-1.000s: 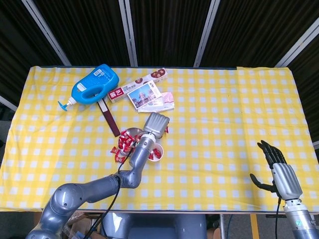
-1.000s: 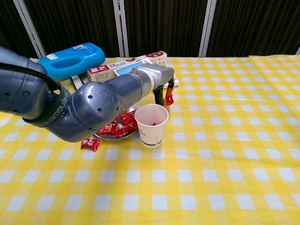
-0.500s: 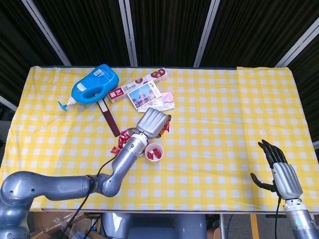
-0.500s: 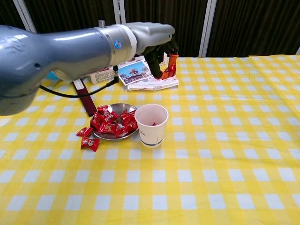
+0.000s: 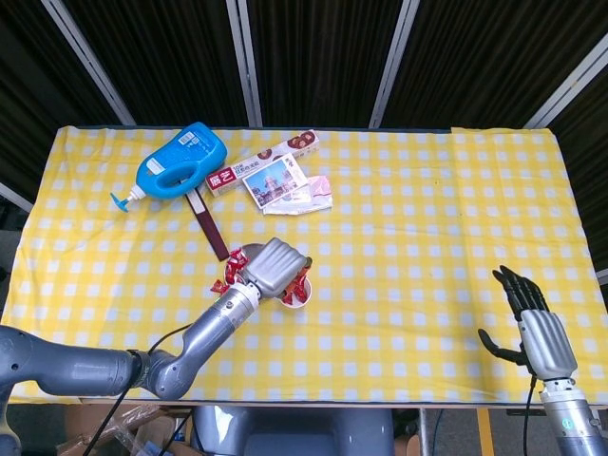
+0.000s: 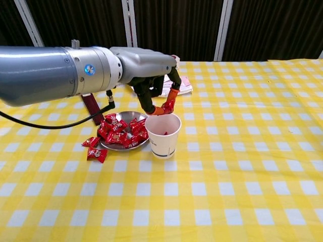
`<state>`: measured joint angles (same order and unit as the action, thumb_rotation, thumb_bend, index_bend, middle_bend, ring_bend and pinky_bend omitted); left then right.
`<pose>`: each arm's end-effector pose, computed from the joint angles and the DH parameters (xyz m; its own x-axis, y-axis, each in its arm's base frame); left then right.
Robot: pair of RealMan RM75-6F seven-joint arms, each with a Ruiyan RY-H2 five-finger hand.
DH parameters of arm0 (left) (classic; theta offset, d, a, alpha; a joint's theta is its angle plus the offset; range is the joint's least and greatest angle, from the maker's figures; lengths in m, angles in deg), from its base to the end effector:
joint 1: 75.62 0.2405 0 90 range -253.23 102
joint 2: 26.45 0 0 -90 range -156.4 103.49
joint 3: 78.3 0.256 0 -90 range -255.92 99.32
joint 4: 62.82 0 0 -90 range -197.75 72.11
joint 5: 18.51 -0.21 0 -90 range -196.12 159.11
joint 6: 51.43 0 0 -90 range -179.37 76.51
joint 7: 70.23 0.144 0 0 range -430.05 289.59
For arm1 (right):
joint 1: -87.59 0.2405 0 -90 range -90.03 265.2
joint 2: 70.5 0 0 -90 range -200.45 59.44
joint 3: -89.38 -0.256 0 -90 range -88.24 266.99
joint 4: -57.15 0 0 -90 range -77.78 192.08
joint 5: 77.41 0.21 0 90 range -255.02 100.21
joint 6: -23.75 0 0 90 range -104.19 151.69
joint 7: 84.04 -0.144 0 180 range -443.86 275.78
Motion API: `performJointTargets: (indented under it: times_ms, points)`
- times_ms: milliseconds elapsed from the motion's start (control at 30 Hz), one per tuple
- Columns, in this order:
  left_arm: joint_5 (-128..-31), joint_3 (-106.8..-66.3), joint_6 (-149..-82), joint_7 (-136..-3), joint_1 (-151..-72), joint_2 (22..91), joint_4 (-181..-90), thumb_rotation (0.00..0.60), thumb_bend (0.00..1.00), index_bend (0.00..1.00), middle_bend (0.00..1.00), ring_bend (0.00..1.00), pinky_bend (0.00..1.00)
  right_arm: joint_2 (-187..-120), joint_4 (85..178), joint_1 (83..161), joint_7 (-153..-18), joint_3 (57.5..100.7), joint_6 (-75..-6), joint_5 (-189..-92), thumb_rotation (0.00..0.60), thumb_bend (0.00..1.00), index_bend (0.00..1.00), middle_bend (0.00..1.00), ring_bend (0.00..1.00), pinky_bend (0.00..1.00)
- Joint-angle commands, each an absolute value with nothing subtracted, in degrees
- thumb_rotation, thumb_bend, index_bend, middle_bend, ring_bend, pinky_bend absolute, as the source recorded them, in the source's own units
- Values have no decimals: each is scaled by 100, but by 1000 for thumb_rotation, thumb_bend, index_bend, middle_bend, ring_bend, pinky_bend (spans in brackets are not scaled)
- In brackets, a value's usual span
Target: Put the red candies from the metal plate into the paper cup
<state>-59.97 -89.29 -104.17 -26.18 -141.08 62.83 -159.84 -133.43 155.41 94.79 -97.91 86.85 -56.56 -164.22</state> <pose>-0.0074 0.3357 -0.0410 0.6514 0.2177 0.7268 0.6628 -0.6296 -0.4054 -0.2865 -0.1893 0.1436 0.0891 -0.0991 0.9911 -0.9953 -0.0474 0.0848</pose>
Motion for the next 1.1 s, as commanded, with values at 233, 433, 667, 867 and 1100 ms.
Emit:
performJointTargets:
  times_ms: [233, 433, 667, 867, 1100]
  points:
    - [-5837, -8758, -10492, -2629, -14164, 6522, -15816, 600, 271, 481, 910, 971, 981, -13331, 15544, 9470, -9816, 8695, -5690, -16475, 600, 388, 0, 0, 0, 0]
    - [-5862, -8767, -10652, -2728, -14123, 6522, -15876, 600, 245, 418, 891, 957, 980, -13332, 15533, 9469, -9818, 8705, -5704, -16512, 600, 388, 0, 0, 0, 0]
    - [-6134, -8662, -11144, -2989, -13746, 6118, -16390, 600, 243, 395, 872, 944, 979, -13338, 15529, 9468, -9815, 8698, -5721, -16516, 600, 387, 0, 0, 0, 0]
    - [-6257, -8304, -11622, -3238, -13166, 5560, -16853, 600, 242, 383, 879, 944, 979, -13350, 15524, 9465, -9805, 8688, -5756, -16535, 600, 388, 0, 0, 0, 0]
    - [-6362, -7861, -11848, -3568, -12555, 5253, -16802, 600, 251, 410, 888, 946, 979, -13379, 15524, 9477, -9722, 8705, -5728, -16546, 600, 388, 0, 0, 0, 0]
